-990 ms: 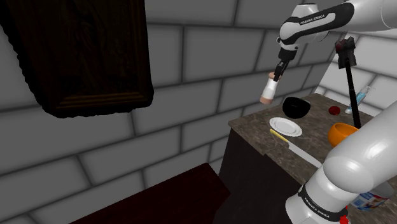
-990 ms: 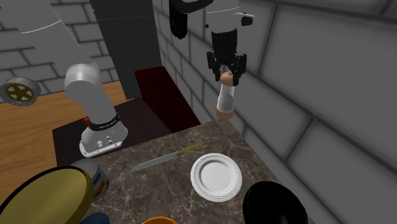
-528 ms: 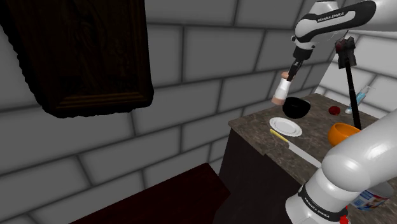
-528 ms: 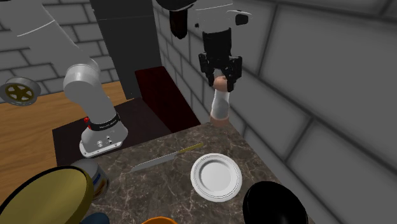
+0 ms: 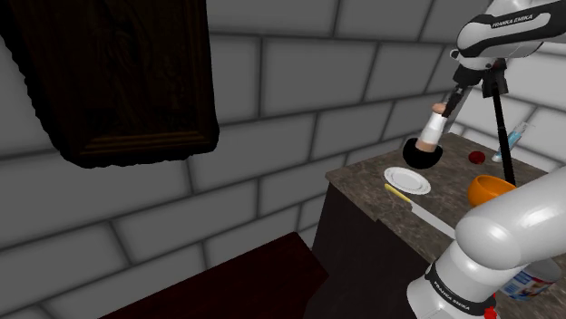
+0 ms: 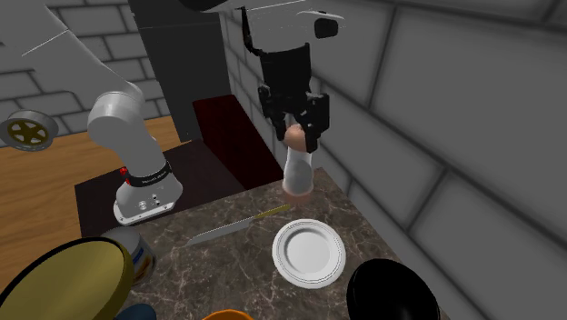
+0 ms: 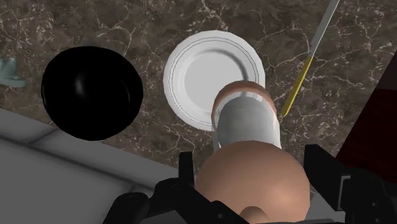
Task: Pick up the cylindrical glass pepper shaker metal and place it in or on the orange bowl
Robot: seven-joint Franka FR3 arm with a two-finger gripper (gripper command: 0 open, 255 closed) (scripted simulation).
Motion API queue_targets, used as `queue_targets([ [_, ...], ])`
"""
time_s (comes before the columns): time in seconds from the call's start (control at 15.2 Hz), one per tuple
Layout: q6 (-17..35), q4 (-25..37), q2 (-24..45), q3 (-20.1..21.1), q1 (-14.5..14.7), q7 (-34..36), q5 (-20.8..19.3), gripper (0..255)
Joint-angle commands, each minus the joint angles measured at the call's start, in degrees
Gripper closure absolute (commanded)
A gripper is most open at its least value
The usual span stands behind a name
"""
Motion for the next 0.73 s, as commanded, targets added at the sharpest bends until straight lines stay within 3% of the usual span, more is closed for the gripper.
queue_targets([
  [0.0,-0.4,0.2,-0.8,-1.7,-1.0,-2.7,-0.5,255],
  [0.66,-3.1,6.2,-0.7,-12.1,-3.7,-16.9,-0.8,255],
])
